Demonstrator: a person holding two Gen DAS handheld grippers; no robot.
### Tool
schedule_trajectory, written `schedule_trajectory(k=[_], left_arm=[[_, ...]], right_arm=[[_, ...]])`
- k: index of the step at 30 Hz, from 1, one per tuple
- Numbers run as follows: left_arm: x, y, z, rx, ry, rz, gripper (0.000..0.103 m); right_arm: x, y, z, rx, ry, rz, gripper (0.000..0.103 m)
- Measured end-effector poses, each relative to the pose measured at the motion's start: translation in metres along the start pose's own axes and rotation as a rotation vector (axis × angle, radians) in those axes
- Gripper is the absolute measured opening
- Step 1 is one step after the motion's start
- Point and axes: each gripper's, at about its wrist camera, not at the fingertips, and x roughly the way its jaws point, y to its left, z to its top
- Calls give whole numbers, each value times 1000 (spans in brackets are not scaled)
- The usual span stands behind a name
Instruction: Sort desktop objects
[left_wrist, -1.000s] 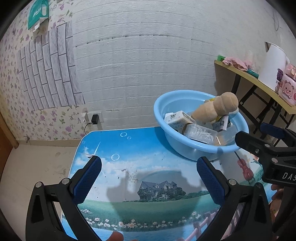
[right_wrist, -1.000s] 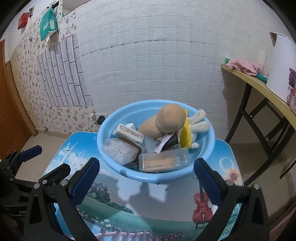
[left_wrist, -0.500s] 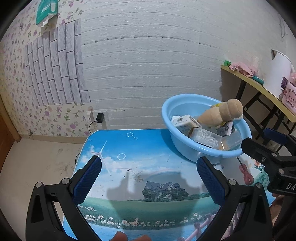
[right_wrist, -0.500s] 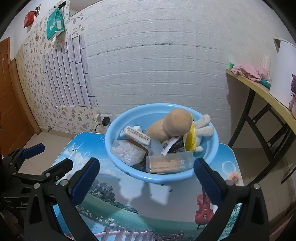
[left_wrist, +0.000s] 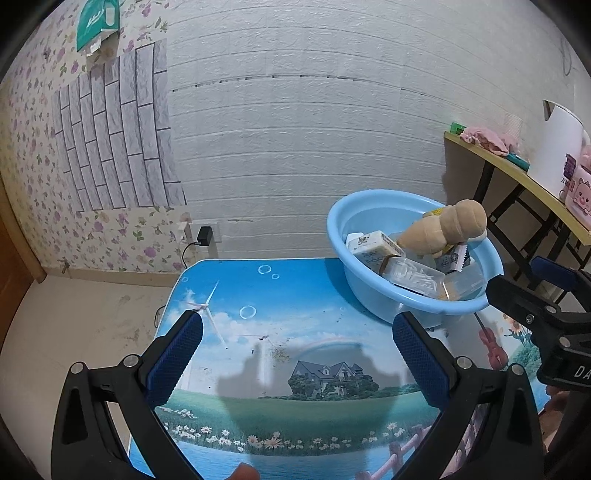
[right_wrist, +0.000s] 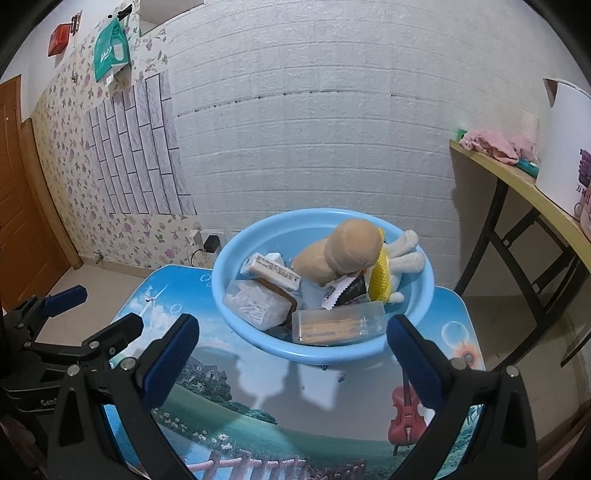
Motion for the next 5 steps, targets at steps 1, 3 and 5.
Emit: schedule_trajectory(k=[1, 3, 5], left_arm=[[-1, 0, 0, 1, -2, 0, 103], [-2, 0, 0, 1, -5, 2, 103], [-2, 0, 0, 3, -6, 4, 103]], right_arm=[[0, 0, 0, 2, 0, 1, 103], [0, -1, -1, 3, 0, 1, 103], [-1, -1, -1, 2, -1, 2, 103]])
